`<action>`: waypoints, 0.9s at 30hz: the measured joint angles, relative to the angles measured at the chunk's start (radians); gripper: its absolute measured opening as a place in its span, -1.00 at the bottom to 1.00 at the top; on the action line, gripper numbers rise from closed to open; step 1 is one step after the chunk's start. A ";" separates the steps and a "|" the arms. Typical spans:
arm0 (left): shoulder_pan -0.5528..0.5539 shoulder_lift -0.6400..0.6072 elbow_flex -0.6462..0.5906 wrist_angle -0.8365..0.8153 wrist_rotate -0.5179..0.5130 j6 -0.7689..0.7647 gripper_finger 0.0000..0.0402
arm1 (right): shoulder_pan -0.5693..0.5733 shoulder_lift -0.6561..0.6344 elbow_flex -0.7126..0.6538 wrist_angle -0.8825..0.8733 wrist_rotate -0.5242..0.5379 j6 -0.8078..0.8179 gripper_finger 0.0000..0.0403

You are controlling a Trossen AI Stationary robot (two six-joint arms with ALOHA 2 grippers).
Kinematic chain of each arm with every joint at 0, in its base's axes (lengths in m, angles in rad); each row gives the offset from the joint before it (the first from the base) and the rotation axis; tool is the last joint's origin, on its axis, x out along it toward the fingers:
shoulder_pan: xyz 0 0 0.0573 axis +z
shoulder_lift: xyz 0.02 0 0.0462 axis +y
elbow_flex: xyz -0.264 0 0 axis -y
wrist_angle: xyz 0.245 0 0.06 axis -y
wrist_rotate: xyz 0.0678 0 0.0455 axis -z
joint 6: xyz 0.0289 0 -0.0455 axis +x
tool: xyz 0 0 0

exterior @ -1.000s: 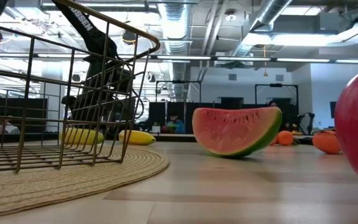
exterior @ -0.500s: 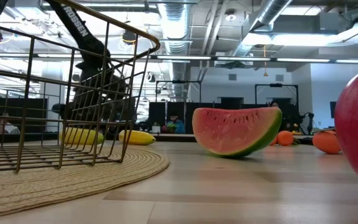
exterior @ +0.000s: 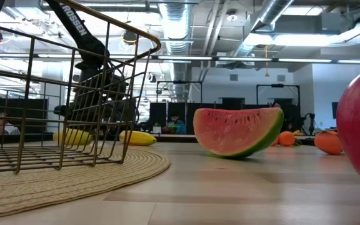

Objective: Build produce basket
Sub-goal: Put the left yellow banana into the gold wire basket

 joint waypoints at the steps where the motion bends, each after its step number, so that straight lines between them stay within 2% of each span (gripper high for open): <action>1: 0.000 0.001 0.008 -0.006 0.001 0.014 -0.86 | 0.000 0.000 0.000 0.000 0.000 0.000 0.19; 5: -0.001 0.008 0.060 -0.058 -0.020 0.060 -0.86 | 0.000 0.000 0.000 -0.001 0.001 0.000 0.19; 10: -0.019 -0.028 0.181 -0.171 -0.047 0.109 -0.87 | -0.006 0.000 0.000 -0.001 0.002 0.000 0.19; 17: -0.059 -0.165 0.448 -0.338 -0.055 0.120 -0.87 | -0.030 0.000 0.000 -0.001 0.005 0.000 0.19; 22: -0.151 -0.321 0.589 -0.399 -0.047 0.048 -0.87 | -0.028 0.000 0.000 -0.001 0.005 -0.002 0.19; 27: -0.314 -0.487 0.610 -0.450 -0.078 -0.151 -0.87 | -0.028 0.000 0.000 -0.001 0.005 -0.002 0.19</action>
